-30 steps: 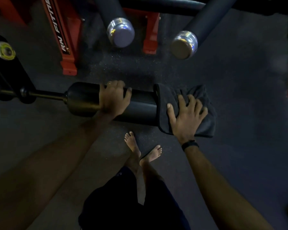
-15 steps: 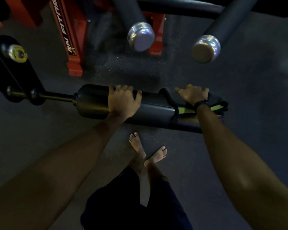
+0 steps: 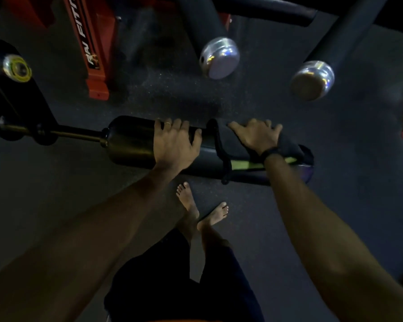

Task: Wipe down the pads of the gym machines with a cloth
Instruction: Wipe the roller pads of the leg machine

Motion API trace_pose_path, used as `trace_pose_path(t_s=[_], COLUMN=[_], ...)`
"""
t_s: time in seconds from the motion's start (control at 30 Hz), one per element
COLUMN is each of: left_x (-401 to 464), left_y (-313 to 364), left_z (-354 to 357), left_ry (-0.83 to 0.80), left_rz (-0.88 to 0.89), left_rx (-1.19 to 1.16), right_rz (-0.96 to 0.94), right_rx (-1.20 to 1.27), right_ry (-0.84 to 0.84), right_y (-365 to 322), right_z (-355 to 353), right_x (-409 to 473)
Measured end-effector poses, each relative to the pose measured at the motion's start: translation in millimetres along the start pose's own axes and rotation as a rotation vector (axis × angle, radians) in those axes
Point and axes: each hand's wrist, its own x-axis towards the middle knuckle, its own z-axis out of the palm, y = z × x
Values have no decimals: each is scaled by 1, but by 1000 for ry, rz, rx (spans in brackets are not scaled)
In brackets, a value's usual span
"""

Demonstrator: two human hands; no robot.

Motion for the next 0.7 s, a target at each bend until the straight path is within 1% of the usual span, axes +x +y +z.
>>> trace_pose_path(t_s=[0.03,0.07,0.1,0.13,0.23,0.27,0.3,0.33,0.4,0.53,0.57,0.63,0.7], left_x=[0,1,1,0,-11,-14,-15,-15,-16,-14,-13,-16,-18], left_y=[0,0,-1,-1,-2,-4,-4,-4,-4,-4,-5,-5,-4], left_z=[0,-1,-2,-2,2,4,5,6,7,10,10,11,11], left_ry=[-4,-1,2,5,68,89,100,107,113,165,175,161,161], left_rz=[7,9,4,3,28,29,30,28,19,17,16,21,32], left_rx=[-1,3,4,-2,-15,-27,-42,-52,-54,-65,-65,-62,-63], right_rz=[31,57,68,56,-17,-40,-46,-40,-28,6,-4,4,50], right_rx=[33,54,54,35,-4,0,-15,-35,-34,-77,-89,-76,-30], right_ry=[-109,-164,-168,-103,306,396,444,454,431,454,407,223,125], right_y=[-4,-8,-13,-14,-13,-12,-12,-14,-20,-24,-26,-26,-24], right_z=[-5,-7,-7,-4,28,42,55,62,65,41,32,19,11], right_x=[12,19,20,15,-44,-69,-88,-98,-91,-51,-41,-21,-7])
